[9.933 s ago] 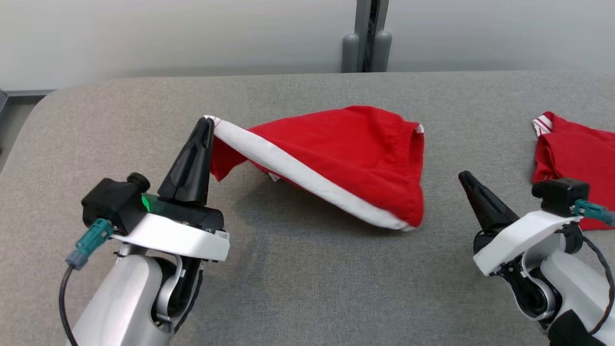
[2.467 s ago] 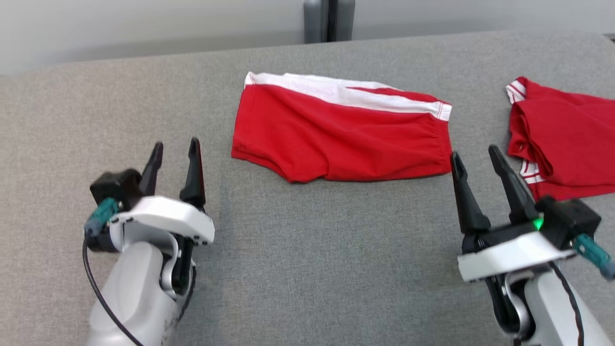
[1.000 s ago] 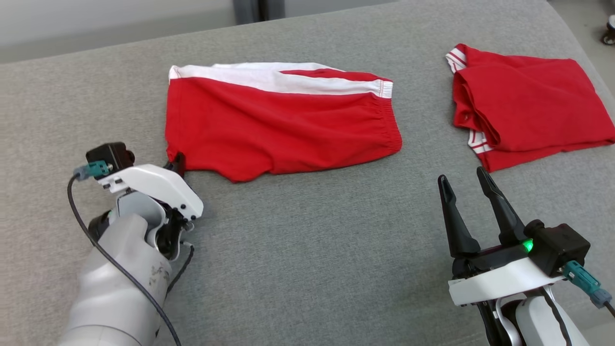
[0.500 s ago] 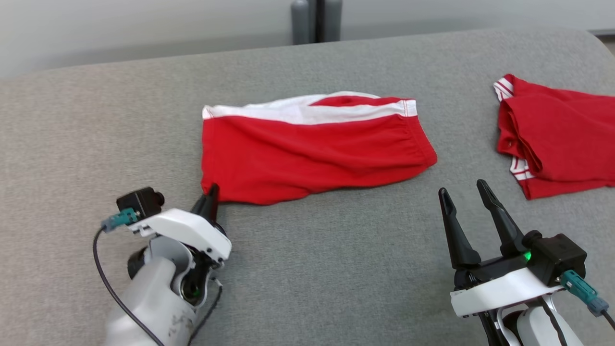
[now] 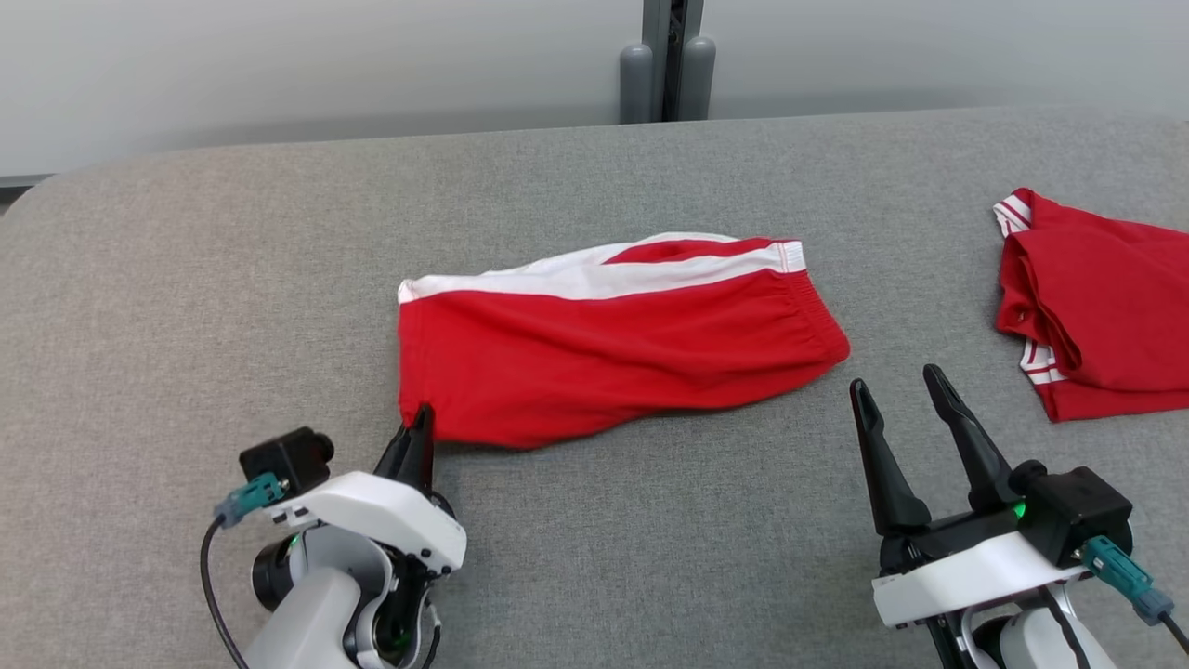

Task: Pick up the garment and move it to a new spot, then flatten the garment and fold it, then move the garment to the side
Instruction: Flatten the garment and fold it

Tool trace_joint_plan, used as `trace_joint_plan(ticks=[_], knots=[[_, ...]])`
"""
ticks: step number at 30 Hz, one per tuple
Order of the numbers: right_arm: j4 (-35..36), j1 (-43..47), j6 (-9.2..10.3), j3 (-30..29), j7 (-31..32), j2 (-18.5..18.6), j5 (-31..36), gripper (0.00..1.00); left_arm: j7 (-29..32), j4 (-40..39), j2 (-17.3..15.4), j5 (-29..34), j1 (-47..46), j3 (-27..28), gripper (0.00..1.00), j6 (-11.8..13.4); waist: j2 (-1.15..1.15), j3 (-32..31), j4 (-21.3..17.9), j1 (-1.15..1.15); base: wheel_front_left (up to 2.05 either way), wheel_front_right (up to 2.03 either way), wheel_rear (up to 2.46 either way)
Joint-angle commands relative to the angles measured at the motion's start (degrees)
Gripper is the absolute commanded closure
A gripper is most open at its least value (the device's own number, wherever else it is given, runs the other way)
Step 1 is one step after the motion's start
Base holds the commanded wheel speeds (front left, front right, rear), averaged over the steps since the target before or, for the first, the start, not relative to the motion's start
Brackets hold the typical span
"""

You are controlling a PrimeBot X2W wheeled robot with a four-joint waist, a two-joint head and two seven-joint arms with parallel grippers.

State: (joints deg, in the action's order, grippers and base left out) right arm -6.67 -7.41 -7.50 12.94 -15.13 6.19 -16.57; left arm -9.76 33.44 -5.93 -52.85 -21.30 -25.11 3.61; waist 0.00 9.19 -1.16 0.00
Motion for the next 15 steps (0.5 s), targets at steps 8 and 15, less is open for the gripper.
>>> trace_joint_plan(ticks=[8,15], knots=[[-2.28,0.44,0.01,0.76,-0.01,-0.07,-1.31,0.00,-0.54,-6.82,-1.65,1.49,4.58,0.14,0.00,4.54,0.00,-0.86,0.04,0.00,0.00,0.00,0.00],[-6.74,-1.10,0.00,0.09,-0.01,-0.49,-6.58,0.00,-4.62,-14.34,-2.84,6.53,6.56,0.41,0.00,5.54,0.00,-1.53,1.56,0.00,0.00,0.00,0.00]])
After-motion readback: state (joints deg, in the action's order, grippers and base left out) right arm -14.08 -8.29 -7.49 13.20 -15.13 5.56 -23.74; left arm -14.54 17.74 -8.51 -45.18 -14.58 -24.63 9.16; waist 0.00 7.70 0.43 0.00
